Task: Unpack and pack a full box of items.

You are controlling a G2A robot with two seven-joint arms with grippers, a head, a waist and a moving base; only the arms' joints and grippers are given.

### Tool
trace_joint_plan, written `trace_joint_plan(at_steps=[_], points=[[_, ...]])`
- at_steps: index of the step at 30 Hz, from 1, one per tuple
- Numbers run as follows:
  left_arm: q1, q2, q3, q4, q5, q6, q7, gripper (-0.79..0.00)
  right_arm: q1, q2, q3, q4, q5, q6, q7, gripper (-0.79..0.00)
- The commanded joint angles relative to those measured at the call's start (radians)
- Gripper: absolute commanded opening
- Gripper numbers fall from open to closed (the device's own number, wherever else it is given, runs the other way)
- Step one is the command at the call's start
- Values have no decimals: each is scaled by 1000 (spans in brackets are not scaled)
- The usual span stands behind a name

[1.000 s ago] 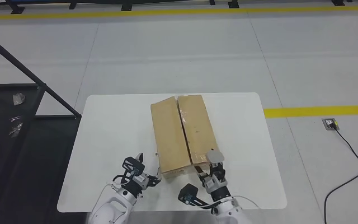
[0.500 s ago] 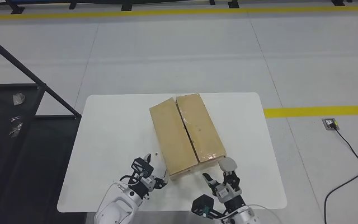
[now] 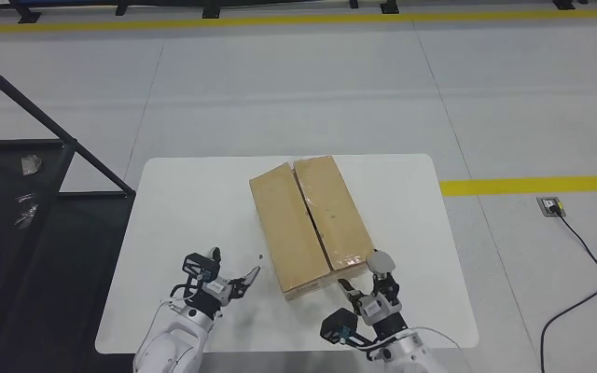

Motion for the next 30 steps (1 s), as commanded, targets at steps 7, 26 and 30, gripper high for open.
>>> trace_joint_plan(at_steps=[7, 26, 30], points=[[9, 1, -26, -3, -22, -2, 6, 0, 38, -9, -31, 32, -16, -28, 37, 0], [24, 3, -61, -1, -31, -5, 9, 0, 136, -44, -100, 138, -56, 52, 151, -400], [24, 3, -67, -5, -31, -7, 6, 0, 152, -50, -104, 158, -46, 59, 155, -613]])
